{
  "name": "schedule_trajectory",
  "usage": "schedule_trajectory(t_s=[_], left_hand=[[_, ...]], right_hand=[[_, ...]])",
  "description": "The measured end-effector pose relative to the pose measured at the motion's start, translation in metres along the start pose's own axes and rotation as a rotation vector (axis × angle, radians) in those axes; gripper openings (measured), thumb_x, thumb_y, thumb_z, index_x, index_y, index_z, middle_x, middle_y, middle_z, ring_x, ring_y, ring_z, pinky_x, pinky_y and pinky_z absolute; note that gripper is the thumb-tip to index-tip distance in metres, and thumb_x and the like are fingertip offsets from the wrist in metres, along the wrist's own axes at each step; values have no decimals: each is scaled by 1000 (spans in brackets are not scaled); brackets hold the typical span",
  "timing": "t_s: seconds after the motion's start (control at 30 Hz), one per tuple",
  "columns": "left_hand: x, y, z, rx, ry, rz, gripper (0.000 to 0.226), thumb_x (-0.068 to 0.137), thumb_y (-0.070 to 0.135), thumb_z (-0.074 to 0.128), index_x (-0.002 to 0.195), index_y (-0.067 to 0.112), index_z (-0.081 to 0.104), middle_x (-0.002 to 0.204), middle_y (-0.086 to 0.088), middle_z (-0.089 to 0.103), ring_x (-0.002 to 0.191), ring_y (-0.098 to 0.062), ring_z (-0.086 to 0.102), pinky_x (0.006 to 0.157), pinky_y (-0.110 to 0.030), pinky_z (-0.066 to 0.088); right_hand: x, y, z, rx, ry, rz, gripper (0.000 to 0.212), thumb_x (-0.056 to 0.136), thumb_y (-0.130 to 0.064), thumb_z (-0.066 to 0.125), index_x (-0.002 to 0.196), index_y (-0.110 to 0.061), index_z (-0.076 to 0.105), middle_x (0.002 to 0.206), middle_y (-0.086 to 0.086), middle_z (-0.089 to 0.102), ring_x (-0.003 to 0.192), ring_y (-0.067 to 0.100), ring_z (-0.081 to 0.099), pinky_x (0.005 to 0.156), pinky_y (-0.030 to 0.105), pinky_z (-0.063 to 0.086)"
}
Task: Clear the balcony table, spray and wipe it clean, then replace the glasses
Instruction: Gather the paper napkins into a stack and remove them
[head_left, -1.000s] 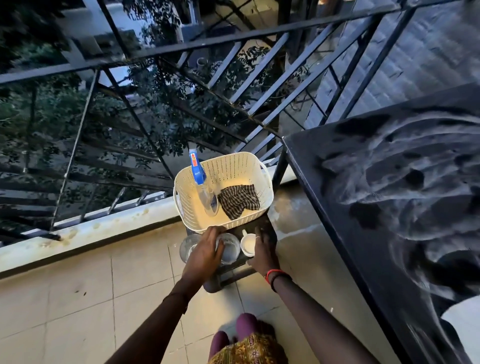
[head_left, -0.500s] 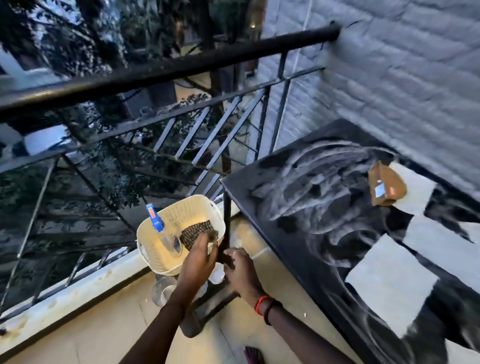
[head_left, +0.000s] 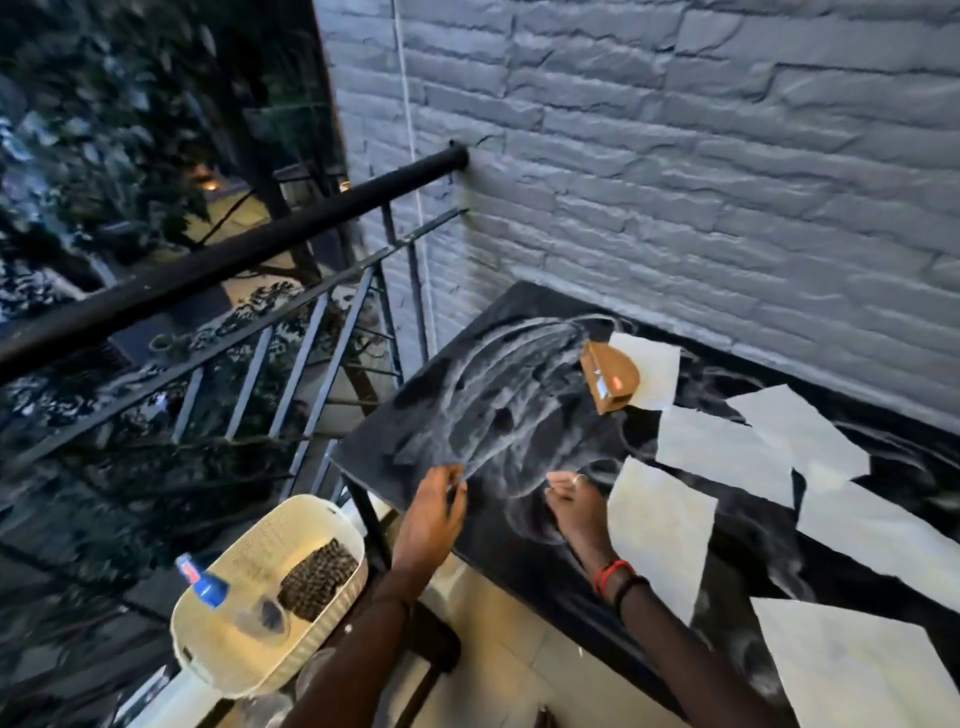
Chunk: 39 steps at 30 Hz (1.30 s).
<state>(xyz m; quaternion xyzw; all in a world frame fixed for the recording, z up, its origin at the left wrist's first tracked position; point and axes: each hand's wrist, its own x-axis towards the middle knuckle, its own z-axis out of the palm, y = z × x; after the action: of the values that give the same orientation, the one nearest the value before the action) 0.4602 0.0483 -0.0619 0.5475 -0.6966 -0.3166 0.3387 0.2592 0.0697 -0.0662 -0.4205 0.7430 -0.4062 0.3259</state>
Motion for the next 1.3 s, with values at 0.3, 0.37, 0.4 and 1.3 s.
schedule_trajectory(t_s=[0.3, 0.37, 0.4, 1.3], left_hand=[[78, 50, 75, 5, -174, 33, 24, 97, 25, 50, 115, 10, 53, 107, -6, 63, 99, -21, 61, 87, -36, 48], [98, 63, 95, -29, -198, 16, 20, 96, 20, 52, 111, 7, 53, 101, -8, 62, 95, -22, 61, 85, -35, 47], [106, 68, 104, -46, -213, 2, 18, 95, 19, 53, 109, 7, 53, 99, -9, 61, 94, -23, 60, 85, -34, 47], [254, 107, 238, 46, -369, -333, 14, 93, 24, 53, 86, 13, 59, 88, -12, 64, 90, -26, 64, 72, -23, 43]], right_hand=[[88, 19, -93, 45, 261, 168, 20, 82, -1, 57, 101, 0, 65, 100, 18, 68, 99, 32, 62, 82, 29, 44], [110, 22, -107, 18, 281, 208, 22, 81, -2, 57, 102, -2, 65, 105, 16, 68, 102, 31, 60, 86, 29, 43], [119, 22, -112, 15, 283, 225, 23, 81, -3, 56, 103, -3, 66, 108, 16, 67, 104, 32, 59, 86, 29, 43], [276, 43, -107, 435, 84, 593, 23, 86, -5, 53, 65, -12, 55, 79, 13, 60, 73, 22, 59, 80, 40, 55]])
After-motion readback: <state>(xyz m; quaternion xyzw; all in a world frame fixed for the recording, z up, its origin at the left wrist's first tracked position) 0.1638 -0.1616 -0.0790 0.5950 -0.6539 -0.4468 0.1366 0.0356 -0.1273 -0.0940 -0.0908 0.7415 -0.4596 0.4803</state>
